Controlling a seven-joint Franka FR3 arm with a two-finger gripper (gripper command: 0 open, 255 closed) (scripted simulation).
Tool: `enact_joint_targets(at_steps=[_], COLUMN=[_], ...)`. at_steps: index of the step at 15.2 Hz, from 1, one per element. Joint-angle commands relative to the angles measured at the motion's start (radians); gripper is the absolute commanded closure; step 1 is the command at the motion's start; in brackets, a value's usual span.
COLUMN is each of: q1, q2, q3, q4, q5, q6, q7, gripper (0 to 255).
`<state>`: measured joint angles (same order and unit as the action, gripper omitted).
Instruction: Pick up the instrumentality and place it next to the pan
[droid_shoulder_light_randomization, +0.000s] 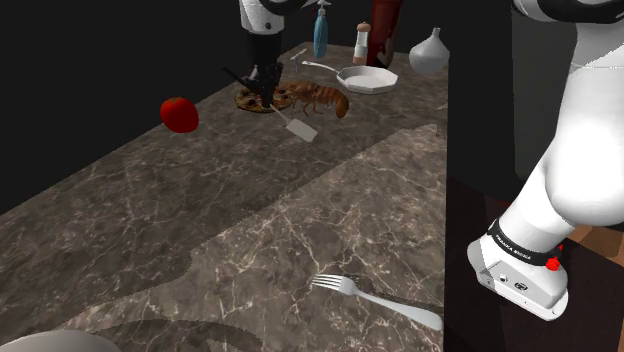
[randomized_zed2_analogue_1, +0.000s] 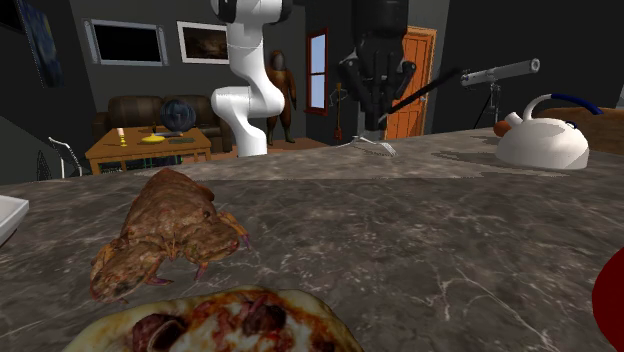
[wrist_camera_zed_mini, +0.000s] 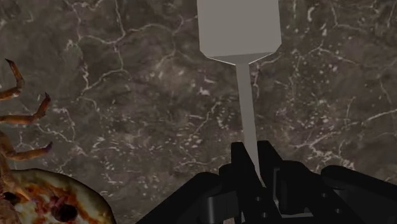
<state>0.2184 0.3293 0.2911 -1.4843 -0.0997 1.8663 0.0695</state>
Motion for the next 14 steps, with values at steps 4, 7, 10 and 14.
enact_joint_targets(at_steps=[4, 7, 10, 14], q1=[-0.085, -0.127, -0.164, -0.209], q2=[-0.152, -0.229, -0.298, -0.376], q3=[-0.024, -0.046, -0.074, -0.119], q4=[-0.203, -0.300, -0.384, -0.477], q5=[0.054, 0.082, 0.106, 0.128], q6=[0.058, 0.082, 0.098, 0.112], q7=[-0.108, -0.177, -0.249, -0.346], gripper=[255, 255, 255, 255])
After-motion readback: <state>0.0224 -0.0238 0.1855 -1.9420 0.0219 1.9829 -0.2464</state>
